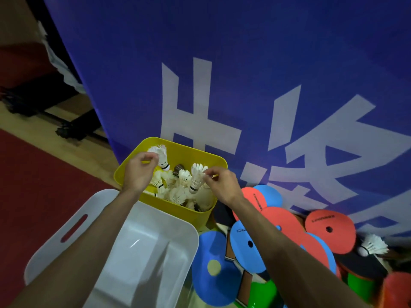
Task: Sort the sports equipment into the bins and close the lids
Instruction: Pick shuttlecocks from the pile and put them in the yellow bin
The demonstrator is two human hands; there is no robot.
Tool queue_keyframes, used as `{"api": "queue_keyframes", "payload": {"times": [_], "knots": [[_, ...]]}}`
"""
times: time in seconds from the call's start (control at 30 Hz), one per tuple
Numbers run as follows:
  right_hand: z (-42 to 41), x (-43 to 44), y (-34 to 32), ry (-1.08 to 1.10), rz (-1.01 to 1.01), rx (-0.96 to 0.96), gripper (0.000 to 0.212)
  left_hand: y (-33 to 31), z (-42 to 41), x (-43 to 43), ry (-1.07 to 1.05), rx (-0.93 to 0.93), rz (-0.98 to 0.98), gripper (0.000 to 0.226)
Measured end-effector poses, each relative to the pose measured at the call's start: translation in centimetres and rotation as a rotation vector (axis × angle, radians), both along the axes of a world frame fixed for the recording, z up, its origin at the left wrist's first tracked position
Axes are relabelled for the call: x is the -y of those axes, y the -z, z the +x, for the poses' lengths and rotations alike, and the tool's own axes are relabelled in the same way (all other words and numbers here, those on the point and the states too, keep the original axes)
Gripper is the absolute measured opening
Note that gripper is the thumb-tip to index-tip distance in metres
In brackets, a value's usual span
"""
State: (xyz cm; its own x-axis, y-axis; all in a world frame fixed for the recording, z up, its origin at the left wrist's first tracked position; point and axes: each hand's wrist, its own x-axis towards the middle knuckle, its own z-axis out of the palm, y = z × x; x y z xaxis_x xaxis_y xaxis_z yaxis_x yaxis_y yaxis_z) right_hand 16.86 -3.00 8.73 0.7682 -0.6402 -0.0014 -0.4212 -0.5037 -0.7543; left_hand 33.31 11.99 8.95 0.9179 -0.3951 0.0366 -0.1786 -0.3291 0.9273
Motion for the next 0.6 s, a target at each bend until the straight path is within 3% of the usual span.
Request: {"api": "queue_keyframes", "payload": {"times": [0.17, 0.33, 0.6], "knots": [[-1.1, 0.6, 0.2, -0.030, 0.066, -0.019, 0.024, 0.0, -1.9, 1.5, 0.120, -0.053, 0.102, 0.030], [-4.1, 2.2, 0.5, -0.016, 0.078, -0.021, 0.024, -0.6, -5.0, 4.2, 0.231, -0.037, 0.122, 0.025], [-13.6, 6.3, 1.8, 0.235, 0.133, 0.067, 0.020, -0.4, -13.6, 11.2, 0.532, 0.054, 0.139, 0.020]]}}
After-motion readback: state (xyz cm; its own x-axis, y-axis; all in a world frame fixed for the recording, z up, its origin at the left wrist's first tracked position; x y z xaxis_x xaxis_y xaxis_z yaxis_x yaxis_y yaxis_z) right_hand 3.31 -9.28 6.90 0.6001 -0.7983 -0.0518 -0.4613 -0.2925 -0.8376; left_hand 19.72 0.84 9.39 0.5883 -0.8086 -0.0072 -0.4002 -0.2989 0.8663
